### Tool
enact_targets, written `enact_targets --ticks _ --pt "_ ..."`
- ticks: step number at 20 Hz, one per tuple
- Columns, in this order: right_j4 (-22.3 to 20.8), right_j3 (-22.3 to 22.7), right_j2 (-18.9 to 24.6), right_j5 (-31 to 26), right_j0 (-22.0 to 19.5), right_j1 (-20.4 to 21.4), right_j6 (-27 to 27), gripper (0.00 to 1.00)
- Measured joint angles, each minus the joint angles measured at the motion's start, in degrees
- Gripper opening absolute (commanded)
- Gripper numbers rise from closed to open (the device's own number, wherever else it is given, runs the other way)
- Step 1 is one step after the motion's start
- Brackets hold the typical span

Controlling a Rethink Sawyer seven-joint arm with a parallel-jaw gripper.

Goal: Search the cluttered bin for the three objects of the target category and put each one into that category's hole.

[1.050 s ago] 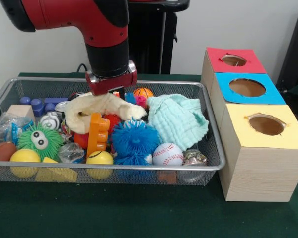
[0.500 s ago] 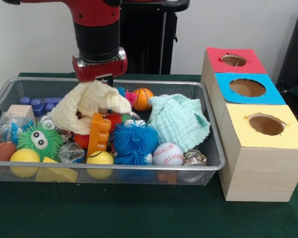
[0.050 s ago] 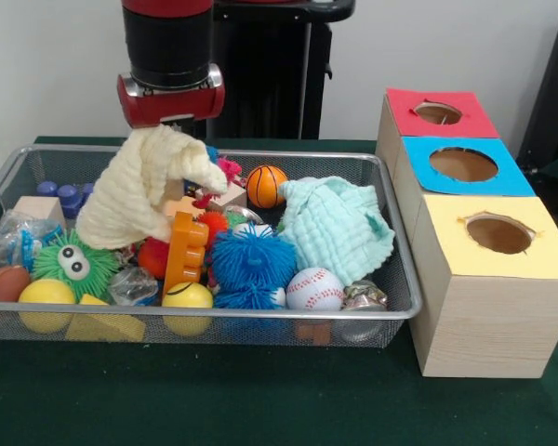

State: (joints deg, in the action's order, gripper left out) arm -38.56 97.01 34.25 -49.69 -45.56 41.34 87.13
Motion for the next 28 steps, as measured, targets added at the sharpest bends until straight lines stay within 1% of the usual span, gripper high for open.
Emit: enact_targets --ticks 5,11,17,22,28 --pt "-0.1 0.0 -0.1 -1.2 0.5 1.8 0.0 0.00" --pt "-0.2 -0.4 -0.1 -2.5 0.9 2.6 0.0 0.00" --pt "-1.6 -1.4 -0.1 -2.7 0.8 2.6 0.0 0.00" --pt "-2.8 -3.1 -0.1 -2.7 0.1 2.2 0.0 0.00" --pt "-4.2 -4.3 -0.1 -2.7 -2.2 0.6 0.0 0.00"
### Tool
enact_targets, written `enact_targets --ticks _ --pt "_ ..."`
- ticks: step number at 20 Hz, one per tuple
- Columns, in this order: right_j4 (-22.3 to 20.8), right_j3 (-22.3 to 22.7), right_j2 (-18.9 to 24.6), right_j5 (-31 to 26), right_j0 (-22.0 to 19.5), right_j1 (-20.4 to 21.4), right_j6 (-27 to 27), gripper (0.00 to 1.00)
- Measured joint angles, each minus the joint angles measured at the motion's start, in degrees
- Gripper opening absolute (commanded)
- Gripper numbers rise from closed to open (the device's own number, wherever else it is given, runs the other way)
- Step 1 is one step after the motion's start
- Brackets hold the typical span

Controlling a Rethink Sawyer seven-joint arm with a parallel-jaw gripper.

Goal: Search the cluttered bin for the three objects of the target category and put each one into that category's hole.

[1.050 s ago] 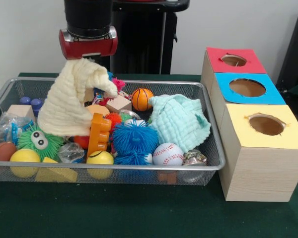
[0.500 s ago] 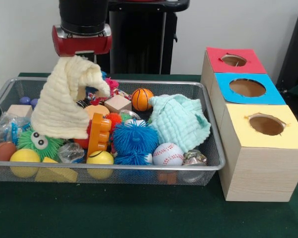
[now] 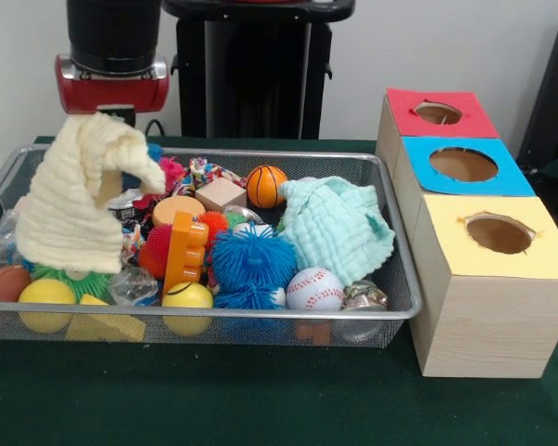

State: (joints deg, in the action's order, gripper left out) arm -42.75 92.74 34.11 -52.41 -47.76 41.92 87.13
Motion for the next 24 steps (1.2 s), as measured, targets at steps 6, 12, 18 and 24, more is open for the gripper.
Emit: enact_targets --ticks 6,12,18,24 --pt "-1.5 -0.5 0.0 0.0 -2.7 -2.4 0.0 0.00" --pt "-3.3 -0.5 0.0 0.0 -5.0 -4.5 0.0 0.00" --pt "-4.5 -0.2 0.0 0.0 -5.8 -4.7 0.0 0.00" --pt "-5.1 1.0 -0.1 0.0 -6.6 -4.7 0.0 0.00"
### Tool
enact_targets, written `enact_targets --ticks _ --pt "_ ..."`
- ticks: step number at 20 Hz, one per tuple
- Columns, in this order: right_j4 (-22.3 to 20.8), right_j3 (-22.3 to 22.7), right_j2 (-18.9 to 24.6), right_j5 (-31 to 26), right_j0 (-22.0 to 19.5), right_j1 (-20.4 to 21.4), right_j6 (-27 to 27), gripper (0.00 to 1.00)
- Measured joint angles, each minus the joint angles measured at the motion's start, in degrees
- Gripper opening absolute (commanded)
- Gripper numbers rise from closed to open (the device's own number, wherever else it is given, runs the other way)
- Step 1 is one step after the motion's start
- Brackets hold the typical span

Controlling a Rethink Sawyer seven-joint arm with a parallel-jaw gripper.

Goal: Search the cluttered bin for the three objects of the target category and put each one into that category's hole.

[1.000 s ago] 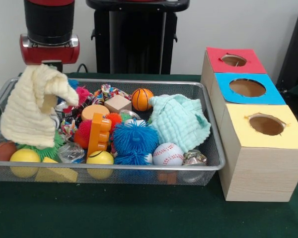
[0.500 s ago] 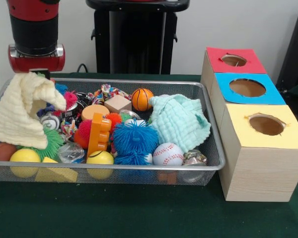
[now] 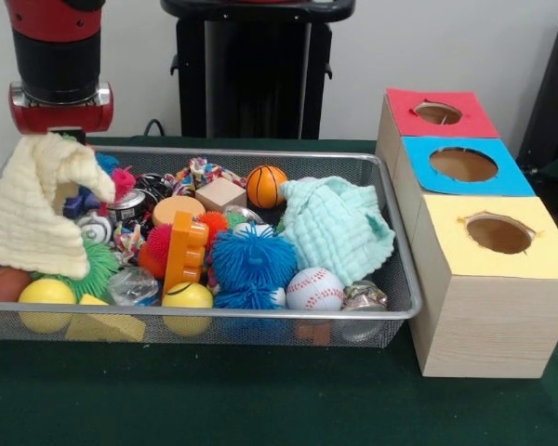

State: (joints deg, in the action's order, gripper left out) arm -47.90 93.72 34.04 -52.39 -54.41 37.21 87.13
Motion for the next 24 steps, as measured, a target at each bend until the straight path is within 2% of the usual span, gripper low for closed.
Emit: enact_targets --ticks 7,13,14,24 --pt "0.0 2.7 -0.2 0.2 -1.3 -1.1 0.0 0.00" --pt "-0.9 4.9 -1.2 2.9 -2.0 -3.5 0.0 0.00" --pt "-2.2 5.6 -1.9 4.8 -2.0 -4.3 0.0 1.00" --pt "-4.1 6.5 -3.4 7.6 -2.0 -4.9 0.0 1.00"
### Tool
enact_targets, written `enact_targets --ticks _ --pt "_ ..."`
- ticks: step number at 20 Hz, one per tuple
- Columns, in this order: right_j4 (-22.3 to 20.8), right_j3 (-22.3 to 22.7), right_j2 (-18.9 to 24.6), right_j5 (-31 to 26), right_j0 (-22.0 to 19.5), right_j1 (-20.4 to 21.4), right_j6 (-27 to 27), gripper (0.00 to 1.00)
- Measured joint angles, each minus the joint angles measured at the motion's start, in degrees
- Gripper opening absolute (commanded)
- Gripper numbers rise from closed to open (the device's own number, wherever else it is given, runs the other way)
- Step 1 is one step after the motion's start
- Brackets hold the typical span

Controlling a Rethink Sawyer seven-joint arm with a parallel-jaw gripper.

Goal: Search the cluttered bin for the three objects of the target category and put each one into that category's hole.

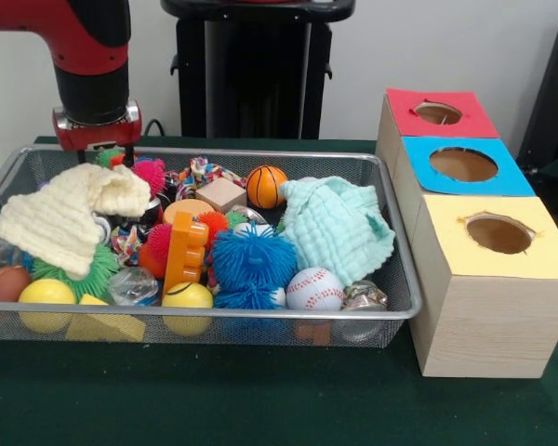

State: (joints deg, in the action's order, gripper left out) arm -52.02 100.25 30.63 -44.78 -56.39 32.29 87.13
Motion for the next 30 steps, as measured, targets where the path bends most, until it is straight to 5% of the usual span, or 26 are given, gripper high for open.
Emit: enact_targets --ticks 13,30 --pt "3.7 0.8 -0.1 0.0 3.4 1.4 0.0 1.00" --pt "15.3 2.9 -0.3 0.0 20.0 7.3 0.1 1.00"
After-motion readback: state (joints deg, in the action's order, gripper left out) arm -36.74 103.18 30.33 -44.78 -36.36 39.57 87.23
